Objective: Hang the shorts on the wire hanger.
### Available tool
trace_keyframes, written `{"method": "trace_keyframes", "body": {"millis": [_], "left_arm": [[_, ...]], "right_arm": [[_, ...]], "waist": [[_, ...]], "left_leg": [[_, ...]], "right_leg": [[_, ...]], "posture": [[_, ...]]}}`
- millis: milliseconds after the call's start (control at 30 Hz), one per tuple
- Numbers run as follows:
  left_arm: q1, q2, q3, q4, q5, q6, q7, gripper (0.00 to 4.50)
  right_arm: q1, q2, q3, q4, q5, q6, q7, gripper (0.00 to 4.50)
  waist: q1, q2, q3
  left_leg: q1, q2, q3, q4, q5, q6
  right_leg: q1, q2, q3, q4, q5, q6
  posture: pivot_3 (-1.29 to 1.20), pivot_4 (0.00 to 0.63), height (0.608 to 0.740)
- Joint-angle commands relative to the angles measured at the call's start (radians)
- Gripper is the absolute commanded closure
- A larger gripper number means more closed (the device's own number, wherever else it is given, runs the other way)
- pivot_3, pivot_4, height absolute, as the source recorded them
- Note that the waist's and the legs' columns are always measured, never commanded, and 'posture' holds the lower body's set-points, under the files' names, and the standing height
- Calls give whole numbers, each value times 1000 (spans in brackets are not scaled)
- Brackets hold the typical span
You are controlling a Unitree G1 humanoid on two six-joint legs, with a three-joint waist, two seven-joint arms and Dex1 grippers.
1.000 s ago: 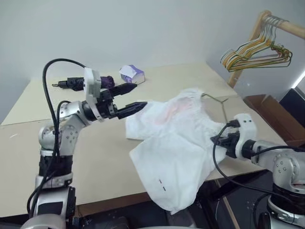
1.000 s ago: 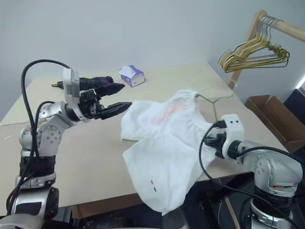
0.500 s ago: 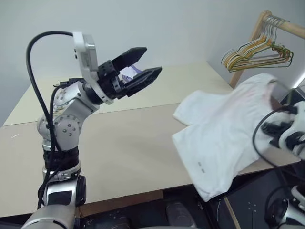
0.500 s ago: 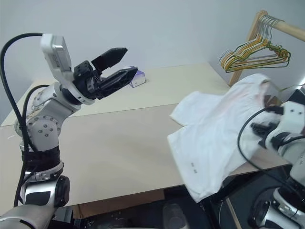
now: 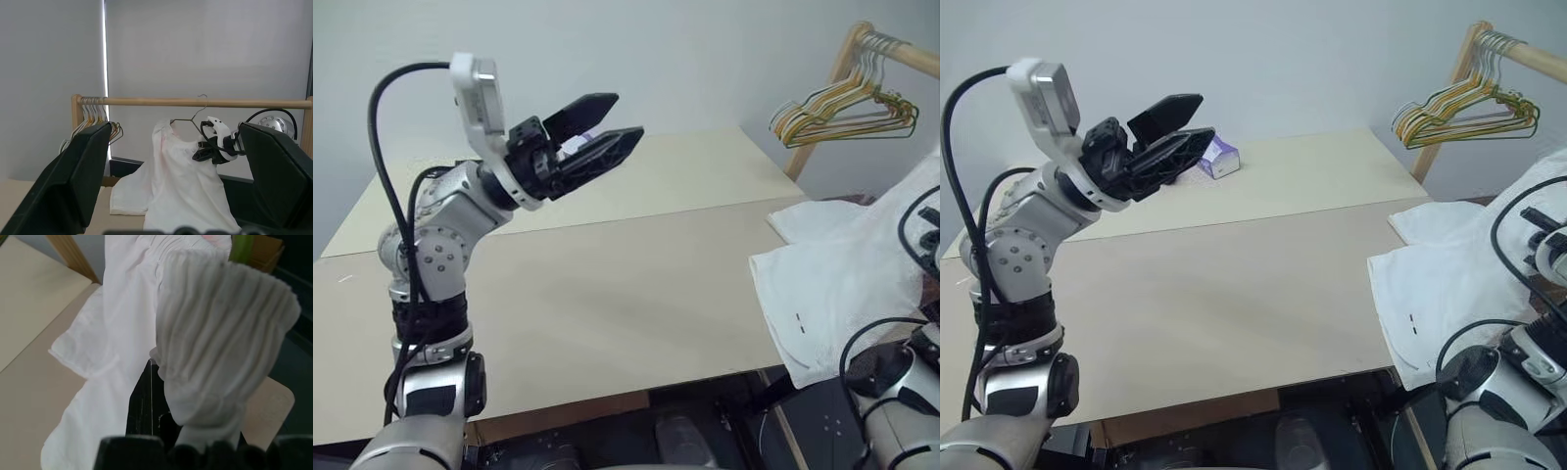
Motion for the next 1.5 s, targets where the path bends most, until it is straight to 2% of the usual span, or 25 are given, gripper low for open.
{"method": "trace_keyframes", "body": {"millis": [33, 433, 633, 767, 1033, 1100, 1300, 1500], "left_arm": [[-20, 9, 4, -12, -6, -14, -6, 11], [-4, 12, -5, -26, 7, -27, -20, 11], [3, 18, -10, -34, 16, -29, -33, 11], [2, 18, -13, -34, 23, -31, -41, 0], [0, 18, -14, -32, 31, -31, -48, 0], [0, 18, -14, -33, 31, -32, -48, 0], [0, 19, -14, -29, 34, -38, -54, 0], [7, 22, -20, -26, 43, -57, -62, 0]], "right_arm": [[-71, -34, -17, -1, -39, 8, -25, 4500], [-221, -55, -170, 173, -154, 5, -92, 4500], [-196, -19, -172, 160, -168, 8, -88, 4500], [-161, 6, -120, 104, -167, 1, -70, 3386], [-63, 12, 22, 19, -193, -108, -83, 521], [-35, 18, 54, -1, -209, -157, -100, 28], [102, 46, 181, -86, -266, -443, -152, 28], [206, 81, 238, -106, -291, -714, -197, 28]], "waist": [[-1, 0, 0], [-4, 2, -1], [-3, 2, -1], [-4, 2, -1], [-8, 3, -1], [-8, 3, -1], [-15, 3, -1], [-25, 3, -1]], "left_leg": [[0, 0, 0, 0, 0, 0], [1, 0, 1, -1, 0, 0], [0, 0, 1, -1, 0, 0], [1, 0, 1, -1, 0, 0], [1, 0, 1, -1, 0, 0], [1, 0, 1, -1, 0, 0], [1, 0, 1, -1, 0, 0], [2, 0, 1, -2, 0, 0]], "right_leg": [[0, 0, 0, 0, 0, 0], [0, 0, 1, -1, 0, -1], [0, 0, 1, -1, 0, -1], [0, 0, 0, -1, 0, -1], [0, 0, 1, -1, 0, -1], [0, 0, 1, -1, 0, -1], [0, 0, 1, -1, 0, -1], [1, 0, 0, -1, 0, -1]], "posture": [[-316, 0, 740], [-313, 0, 740], [-312, 0, 740], [-312, 0, 740], [-309, 0, 740], [-309, 0, 740], [-311, 0, 740], [-309, 0, 740]]}}
